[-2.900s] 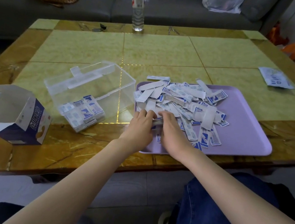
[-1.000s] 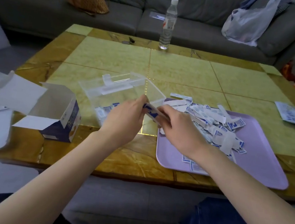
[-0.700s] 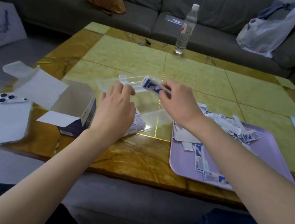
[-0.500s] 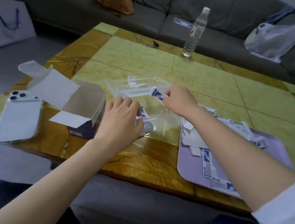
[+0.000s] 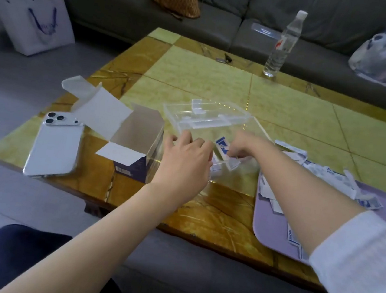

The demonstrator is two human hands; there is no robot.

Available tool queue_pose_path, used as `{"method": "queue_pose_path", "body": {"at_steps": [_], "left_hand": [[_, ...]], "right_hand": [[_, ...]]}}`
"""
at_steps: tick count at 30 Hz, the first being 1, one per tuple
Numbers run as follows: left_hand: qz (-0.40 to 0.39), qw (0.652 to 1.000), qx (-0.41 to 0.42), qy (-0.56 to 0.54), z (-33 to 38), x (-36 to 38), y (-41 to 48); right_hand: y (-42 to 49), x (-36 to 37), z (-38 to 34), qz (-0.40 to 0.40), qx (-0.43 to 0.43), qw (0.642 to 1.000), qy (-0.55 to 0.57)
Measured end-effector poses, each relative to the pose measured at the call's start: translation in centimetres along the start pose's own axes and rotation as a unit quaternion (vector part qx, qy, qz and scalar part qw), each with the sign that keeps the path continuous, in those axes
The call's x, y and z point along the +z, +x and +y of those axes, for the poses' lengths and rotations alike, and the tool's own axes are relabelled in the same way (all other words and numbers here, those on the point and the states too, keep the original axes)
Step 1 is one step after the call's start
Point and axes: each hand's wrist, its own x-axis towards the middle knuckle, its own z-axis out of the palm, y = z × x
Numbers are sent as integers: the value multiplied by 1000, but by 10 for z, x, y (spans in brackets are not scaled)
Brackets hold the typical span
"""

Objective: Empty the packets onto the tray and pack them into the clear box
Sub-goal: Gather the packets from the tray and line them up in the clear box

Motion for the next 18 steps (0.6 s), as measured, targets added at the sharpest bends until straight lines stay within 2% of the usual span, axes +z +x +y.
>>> {"method": "queue_pose_path", "body": {"at_steps": [8, 18], "left_hand": [[-4, 1000, 0, 6, 1, 1, 0], [-2, 1000, 0, -1, 0, 2, 1]], "right_hand": [[3, 2, -4, -59, -35, 997, 28], [0, 3, -8, -8, -54, 998, 31]]}}
